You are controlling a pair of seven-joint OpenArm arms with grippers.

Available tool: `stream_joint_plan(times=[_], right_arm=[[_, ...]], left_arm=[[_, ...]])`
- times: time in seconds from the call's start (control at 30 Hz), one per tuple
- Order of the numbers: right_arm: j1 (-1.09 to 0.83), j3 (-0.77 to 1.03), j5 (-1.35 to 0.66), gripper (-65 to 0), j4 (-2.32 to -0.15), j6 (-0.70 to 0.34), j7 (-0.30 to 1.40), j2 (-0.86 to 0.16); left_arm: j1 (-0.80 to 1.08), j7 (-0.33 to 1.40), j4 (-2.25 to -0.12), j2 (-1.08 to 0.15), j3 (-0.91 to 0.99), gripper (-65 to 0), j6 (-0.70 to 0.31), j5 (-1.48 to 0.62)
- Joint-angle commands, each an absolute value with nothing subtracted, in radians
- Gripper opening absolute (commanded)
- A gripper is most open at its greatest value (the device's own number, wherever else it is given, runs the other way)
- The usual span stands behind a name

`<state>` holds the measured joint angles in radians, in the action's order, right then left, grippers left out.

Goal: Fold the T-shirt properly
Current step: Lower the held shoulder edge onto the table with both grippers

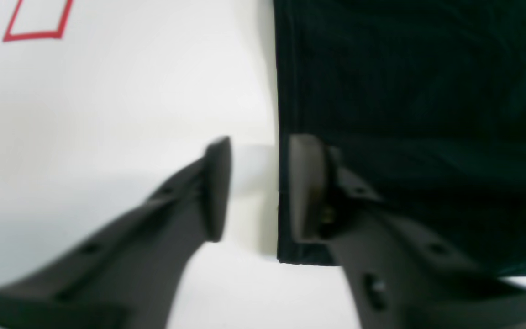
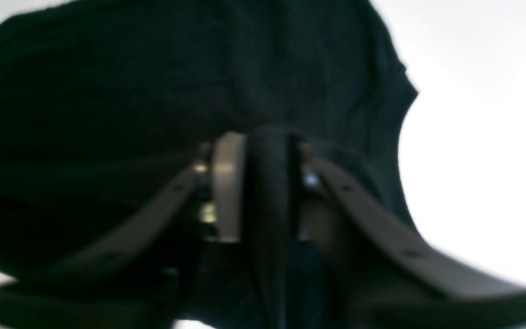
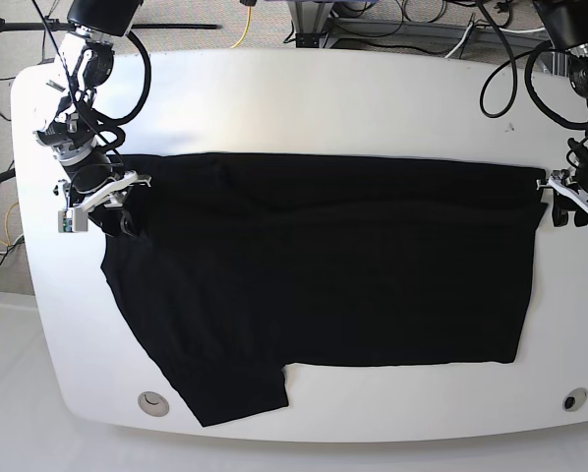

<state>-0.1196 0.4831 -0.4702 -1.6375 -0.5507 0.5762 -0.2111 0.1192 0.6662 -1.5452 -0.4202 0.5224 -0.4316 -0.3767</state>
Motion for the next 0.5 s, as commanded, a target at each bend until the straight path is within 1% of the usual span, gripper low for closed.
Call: stream_joint_plan(times=[0.0, 0.07, 0.4, 0.47], right_arm=[[-0.112, 0.489, -0.484, -37.3, -1.661, -0.555, 0.548, -0.226], [-0.110, 0.491, -0.490, -35.7, -1.654, -0.556, 0.546, -0.225], [-0.112, 0.494, -0.488, -35.7, -1.655, -0.559, 0.547, -0.221], [-0.117, 0.487, -0.485, -35.9, -1.654, -0.558, 0.541, -0.223]], left_arm=[[0.104, 0.650, -1.561, -0.445, 0.532, -39.4, -0.421, -0.398], [0.090, 0.631, -1.552, -0.451, 0.557, -37.8, -0.415, -0.433], [0.084, 0.636, -1.513, -0.457, 0.581, -38.2, -0.433, -0.546], [0.092, 0.638, -1.502, -0.450, 0.581, -38.3, -0.440, -0.597]])
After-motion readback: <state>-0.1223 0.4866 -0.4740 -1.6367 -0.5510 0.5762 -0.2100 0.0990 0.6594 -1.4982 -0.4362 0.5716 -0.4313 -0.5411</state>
